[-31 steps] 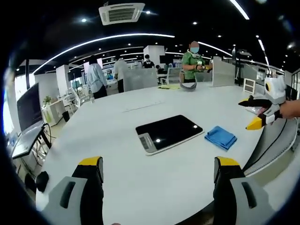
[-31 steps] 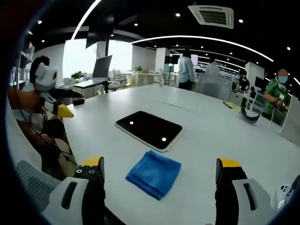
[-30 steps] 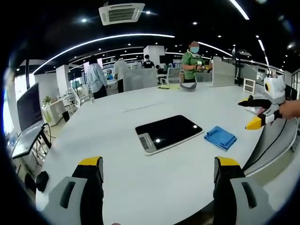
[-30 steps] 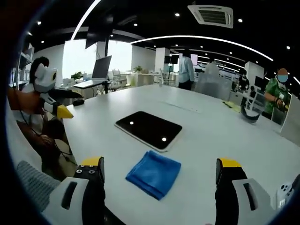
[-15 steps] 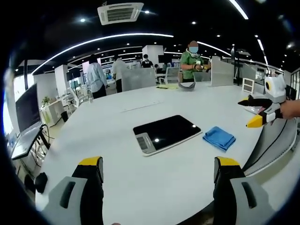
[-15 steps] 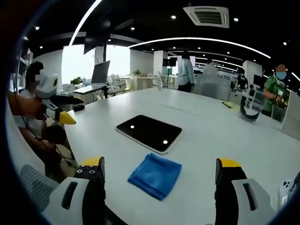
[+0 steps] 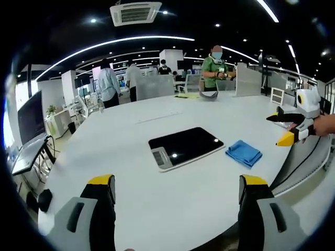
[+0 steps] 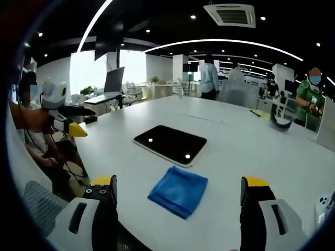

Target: Wipe the mirror surface with the cleaning cloth until all visible marks leave the cleaned area.

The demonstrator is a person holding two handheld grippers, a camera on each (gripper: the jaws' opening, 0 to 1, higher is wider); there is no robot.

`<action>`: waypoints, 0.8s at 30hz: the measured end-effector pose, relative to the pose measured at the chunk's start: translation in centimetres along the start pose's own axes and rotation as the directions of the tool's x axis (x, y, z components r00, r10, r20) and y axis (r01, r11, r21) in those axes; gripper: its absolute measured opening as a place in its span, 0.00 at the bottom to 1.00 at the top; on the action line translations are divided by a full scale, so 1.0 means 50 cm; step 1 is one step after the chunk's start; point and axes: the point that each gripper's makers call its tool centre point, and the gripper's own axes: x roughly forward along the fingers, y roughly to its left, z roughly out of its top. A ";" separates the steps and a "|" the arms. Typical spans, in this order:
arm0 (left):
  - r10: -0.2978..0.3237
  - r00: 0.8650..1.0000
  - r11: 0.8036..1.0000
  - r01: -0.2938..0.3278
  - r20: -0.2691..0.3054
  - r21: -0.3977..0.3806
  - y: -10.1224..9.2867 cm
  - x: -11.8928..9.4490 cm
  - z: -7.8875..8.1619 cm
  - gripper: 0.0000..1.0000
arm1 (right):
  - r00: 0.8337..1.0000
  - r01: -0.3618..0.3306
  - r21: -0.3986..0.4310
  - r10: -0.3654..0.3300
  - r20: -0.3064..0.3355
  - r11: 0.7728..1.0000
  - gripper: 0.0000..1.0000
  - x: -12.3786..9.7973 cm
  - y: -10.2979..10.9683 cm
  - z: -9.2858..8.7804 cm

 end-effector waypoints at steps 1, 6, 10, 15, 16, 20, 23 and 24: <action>0.000 1.000 1.000 0.000 0.000 -0.003 0.000 -0.001 -0.001 0.99 | 1.000 0.000 0.000 0.000 -0.002 1.000 0.98 0.001 -0.001 -0.001; 0.001 1.000 1.000 -0.001 0.001 -0.007 0.000 -0.005 -0.003 0.99 | 1.000 0.000 0.009 0.000 -0.004 1.000 0.98 0.001 -0.003 -0.002; -0.002 1.000 1.000 0.002 0.000 -0.005 -0.002 -0.006 -0.004 0.99 | 1.000 0.001 0.011 -0.001 -0.008 1.000 0.97 0.000 -0.003 -0.005; -0.002 1.000 1.000 0.002 0.006 -0.008 0.000 -0.005 -0.001 0.99 | 1.000 0.000 0.012 0.000 -0.019 1.000 0.96 0.001 -0.002 -0.010; -0.003 1.000 1.000 0.003 0.005 -0.009 0.001 -0.005 0.000 0.99 | 1.000 -0.002 0.013 0.002 -0.021 1.000 0.96 0.002 -0.001 -0.010; -0.006 1.000 1.000 0.006 0.012 -0.004 0.001 -0.004 0.006 0.99 | 1.000 -0.011 -0.011 0.010 -0.029 1.000 0.96 0.008 -0.003 -0.010; -0.009 1.000 1.000 0.009 0.013 -0.003 0.002 0.000 0.007 0.99 | 0.999 -0.015 -0.025 0.014 -0.035 1.000 0.94 0.013 -0.009 -0.010; -0.009 1.000 1.000 0.009 0.013 -0.007 0.003 0.001 0.006 0.99 | 0.999 -0.016 -0.025 0.015 -0.036 1.000 0.93 0.014 -0.010 -0.010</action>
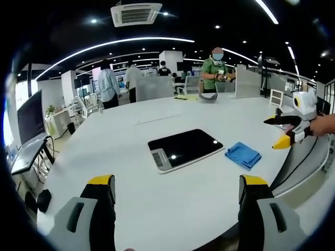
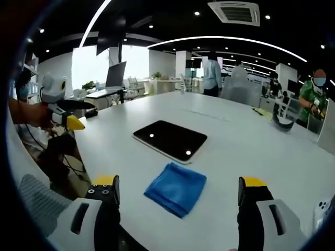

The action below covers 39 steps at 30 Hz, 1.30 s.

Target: Wipe the mirror surface with the cleaning cloth until all visible marks leave the cleaned area.

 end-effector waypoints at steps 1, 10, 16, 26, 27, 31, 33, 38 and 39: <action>0.000 1.000 1.000 0.000 0.001 -0.003 0.000 0.001 0.000 0.99 | 1.000 -0.004 0.001 0.004 -0.001 1.000 0.92 0.001 -0.001 0.000; -0.014 1.000 1.000 0.014 -0.007 -0.003 0.004 0.007 -0.004 0.99 | 0.998 -0.046 -0.040 0.045 -0.034 0.998 0.76 0.023 0.003 0.002; -0.018 1.000 1.000 0.018 -0.005 -0.009 0.005 0.009 -0.001 0.99 | 0.995 -0.084 -0.080 0.078 -0.067 0.993 0.60 0.042 0.011 -0.004; -0.048 0.999 0.999 0.048 -0.019 0.006 -0.007 0.011 -0.013 0.99 | 0.982 -0.139 -0.095 0.125 -0.143 0.986 0.39 0.082 0.017 -0.032; -0.050 0.999 0.999 0.050 -0.021 0.006 -0.007 0.011 -0.014 0.99 | 0.979 -0.148 -0.090 0.132 -0.157 0.985 0.38 0.088 0.018 -0.037; -0.053 0.998 0.999 0.053 -0.024 0.002 -0.005 0.009 -0.017 0.99 | 0.972 -0.161 -0.078 0.144 -0.184 0.984 0.36 0.104 0.025 -0.051; -0.054 0.998 0.999 0.054 -0.025 -0.001 -0.005 0.008 -0.016 0.99 | 0.968 -0.164 -0.080 0.145 -0.203 0.983 0.33 0.112 0.026 -0.057; -0.061 0.998 0.998 0.061 -0.026 -0.004 -0.005 0.009 -0.013 0.99 | 0.963 -0.164 -0.071 0.144 -0.228 0.984 0.30 0.135 0.020 -0.066; -0.061 0.998 0.998 0.061 -0.028 -0.004 -0.004 0.010 -0.013 0.99 | 0.960 -0.164 -0.067 0.144 -0.238 0.984 0.29 0.139 0.019 -0.070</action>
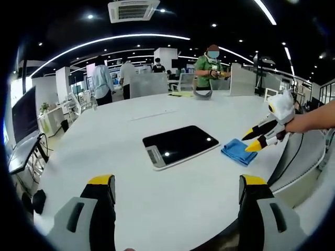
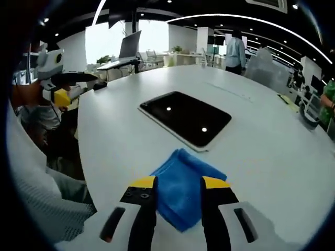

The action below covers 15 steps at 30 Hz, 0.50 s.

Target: Wipe the mirror surface with the cleaning cloth until all visible marks leave the cleaned area.

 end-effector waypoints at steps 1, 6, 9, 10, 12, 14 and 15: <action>-0.001 1.000 1.000 0.001 -0.001 -0.001 0.000 0.000 0.000 0.99 | 1.000 0.000 0.000 0.000 -0.005 1.000 0.28 0.002 -0.001 -0.001; -0.006 1.000 1.000 0.006 -0.003 -0.008 0.003 0.002 0.000 0.99 | 0.999 0.003 0.010 -0.002 -0.032 1.000 0.27 0.016 -0.010 -0.012; -0.011 1.000 1.000 0.011 -0.009 -0.008 0.006 0.004 -0.004 0.99 | 0.999 0.007 0.023 -0.006 -0.048 1.000 0.27 0.023 -0.015 -0.021; -0.013 1.000 1.000 0.013 -0.013 -0.009 0.007 0.006 -0.006 0.99 | 0.998 0.007 0.023 -0.006 -0.058 1.000 0.27 0.024 -0.014 -0.025; -0.017 1.000 1.000 0.017 -0.020 -0.009 0.008 0.007 -0.009 0.99 | 0.998 0.008 0.023 -0.006 -0.070 1.000 0.26 0.028 -0.015 -0.030; -0.018 1.000 1.000 0.018 -0.020 -0.008 0.009 0.008 -0.009 0.99 | 0.997 0.014 0.020 -0.012 -0.076 1.000 0.26 0.030 -0.017 -0.032; -0.018 1.000 1.000 0.018 -0.020 -0.008 0.010 0.009 -0.009 0.99 | 0.997 0.016 0.019 -0.015 -0.077 1.000 0.26 0.031 -0.018 -0.032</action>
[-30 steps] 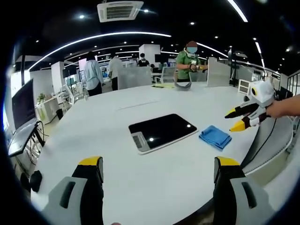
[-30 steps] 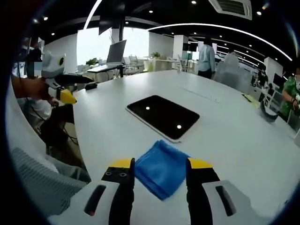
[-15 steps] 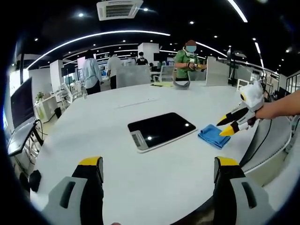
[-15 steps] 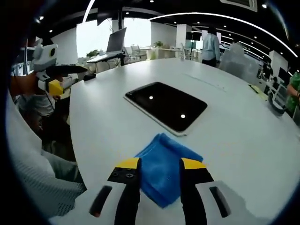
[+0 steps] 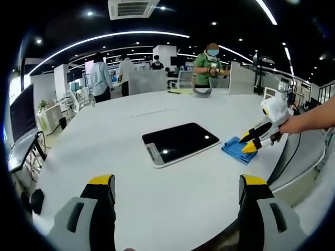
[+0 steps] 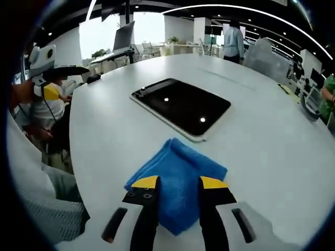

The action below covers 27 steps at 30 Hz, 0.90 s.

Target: Wipe the mirror surface with the cleaning cloth until all visible marks leave the cleaned area.

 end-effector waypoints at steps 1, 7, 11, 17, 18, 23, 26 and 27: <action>-0.001 1.000 1.000 0.001 -0.001 0.000 0.000 0.000 0.000 0.99 | 1.000 -0.001 0.002 0.001 -0.006 1.000 0.25 0.002 0.001 -0.001; -0.009 1.000 1.000 0.009 -0.023 0.026 0.005 0.002 -0.016 0.99 | 0.999 -0.008 0.033 0.009 -0.033 0.999 0.19 0.010 0.007 -0.003; -0.013 1.000 1.000 0.013 -0.028 0.012 0.014 -0.001 -0.023 0.99 | 0.999 -0.003 0.028 0.004 -0.034 1.000 0.15 0.011 0.006 -0.005; -0.024 0.999 1.000 0.024 -0.039 0.016 0.019 -0.001 -0.031 0.99 | 0.999 0.007 0.002 -0.007 -0.042 1.000 0.03 0.013 0.014 -0.003; -0.025 0.999 1.000 0.026 -0.039 0.016 0.018 -0.001 -0.031 0.99 | 0.999 0.007 0.002 -0.007 -0.043 1.000 0.03 0.013 0.013 -0.003; -0.044 0.998 0.999 0.045 -0.046 0.028 0.010 0.003 -0.034 0.99 | 0.999 0.013 0.066 -0.010 -0.046 0.998 0.01 0.011 0.005 -0.001; -0.053 0.998 0.998 0.055 -0.046 0.035 0.007 0.003 -0.033 0.99 | 0.999 0.028 0.069 -0.026 -0.036 0.997 0.01 0.004 0.001 0.008; -0.054 0.997 0.998 0.056 -0.045 0.040 0.007 0.003 -0.032 0.99 | 0.999 0.032 0.067 -0.030 -0.029 0.997 0.01 0.001 -0.001 0.013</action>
